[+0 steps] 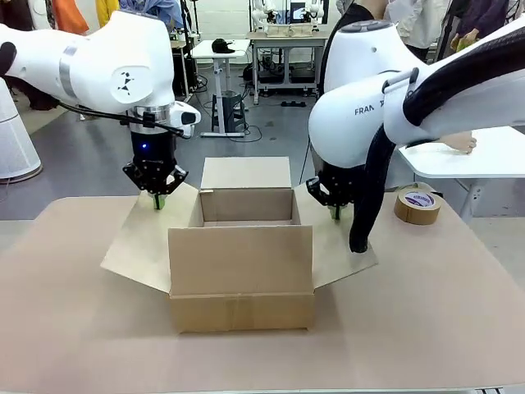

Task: Wrap the clocks to prevent damage.
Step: Open the side flaps of the Package Box.

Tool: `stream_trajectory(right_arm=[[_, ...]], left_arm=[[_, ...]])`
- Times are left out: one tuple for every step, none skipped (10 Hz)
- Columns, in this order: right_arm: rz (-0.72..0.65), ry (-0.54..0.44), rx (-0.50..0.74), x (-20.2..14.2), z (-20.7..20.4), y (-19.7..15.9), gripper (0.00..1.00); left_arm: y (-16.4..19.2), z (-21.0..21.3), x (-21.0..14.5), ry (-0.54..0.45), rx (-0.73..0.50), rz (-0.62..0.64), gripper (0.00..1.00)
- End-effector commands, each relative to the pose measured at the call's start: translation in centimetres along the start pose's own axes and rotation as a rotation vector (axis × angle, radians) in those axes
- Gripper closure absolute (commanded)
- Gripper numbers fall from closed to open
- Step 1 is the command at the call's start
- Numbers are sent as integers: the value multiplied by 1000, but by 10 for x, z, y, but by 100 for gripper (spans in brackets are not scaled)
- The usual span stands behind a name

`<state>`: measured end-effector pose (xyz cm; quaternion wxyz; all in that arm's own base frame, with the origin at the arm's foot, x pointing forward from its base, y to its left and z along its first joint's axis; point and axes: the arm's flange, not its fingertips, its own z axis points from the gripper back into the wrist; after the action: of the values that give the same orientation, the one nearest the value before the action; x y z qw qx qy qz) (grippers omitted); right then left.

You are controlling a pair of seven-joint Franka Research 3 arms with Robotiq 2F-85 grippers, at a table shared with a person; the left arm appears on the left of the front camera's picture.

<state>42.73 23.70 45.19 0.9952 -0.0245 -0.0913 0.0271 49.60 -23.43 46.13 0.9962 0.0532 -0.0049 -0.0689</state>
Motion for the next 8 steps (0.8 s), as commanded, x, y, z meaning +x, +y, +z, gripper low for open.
stream_trajectory(right_arm=[[-44,-4,-47,1,-21,-9,99],[-52,18,-58,1,-35,-13,99],[-57,31,-59,2,-49,-17,99],[-57,42,-62,2,-59,-17,99],[-55,42,-62,3,-63,-17,99],[-50,42,-48,4,-64,-16,99],[-24,32,-21,5,-60,-17,99],[-36,78,-37,1,-62,-21,99]], left_arm=[[14,-21,3,33,25,69,99],[21,-35,7,50,2,80,99],[26,-50,10,58,-34,85,99],[29,-61,13,64,-63,95,99],[29,-66,15,58,-84,95,99],[29,-65,16,32,-108,103,99],[30,-60,15,1,-128,107,99],[29,-68,18,66,-65,99,99]])
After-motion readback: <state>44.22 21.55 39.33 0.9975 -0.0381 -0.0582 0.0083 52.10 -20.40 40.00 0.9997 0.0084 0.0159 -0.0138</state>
